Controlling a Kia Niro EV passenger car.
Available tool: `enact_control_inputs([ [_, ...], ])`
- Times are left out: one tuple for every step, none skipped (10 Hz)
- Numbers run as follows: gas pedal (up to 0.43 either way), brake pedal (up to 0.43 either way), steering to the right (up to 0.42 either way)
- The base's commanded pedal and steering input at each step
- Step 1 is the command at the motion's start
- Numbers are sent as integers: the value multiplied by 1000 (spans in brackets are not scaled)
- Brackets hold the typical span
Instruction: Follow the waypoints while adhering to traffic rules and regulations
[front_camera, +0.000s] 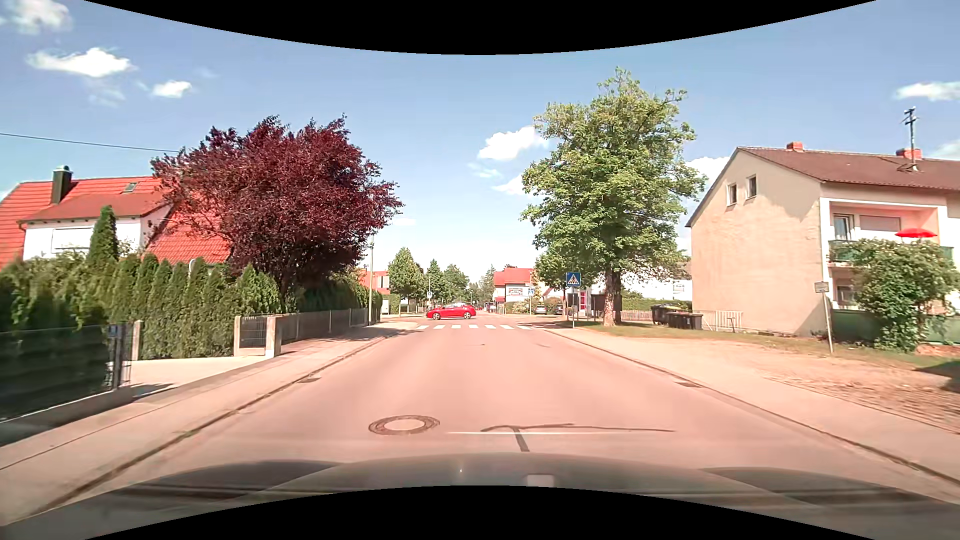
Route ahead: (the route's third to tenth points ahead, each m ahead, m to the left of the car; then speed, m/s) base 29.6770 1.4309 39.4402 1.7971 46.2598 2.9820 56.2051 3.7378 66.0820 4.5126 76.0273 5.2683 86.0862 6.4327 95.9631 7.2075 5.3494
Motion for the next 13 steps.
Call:
enact_control_inputs([
  [177, 0, 12],
  [177, 0, 17],
  [177, 0, 26],
  [177, 0, 31],
  [177, 0, 34],
  [177, 0, 36],
  [177, 0, 37],
  [169, 0, 35],
  [150, 0, 31],
  [130, 0, 18],
  [110, 0, 10],
  [98, 0, 9],
  [87, 0, 8],
])
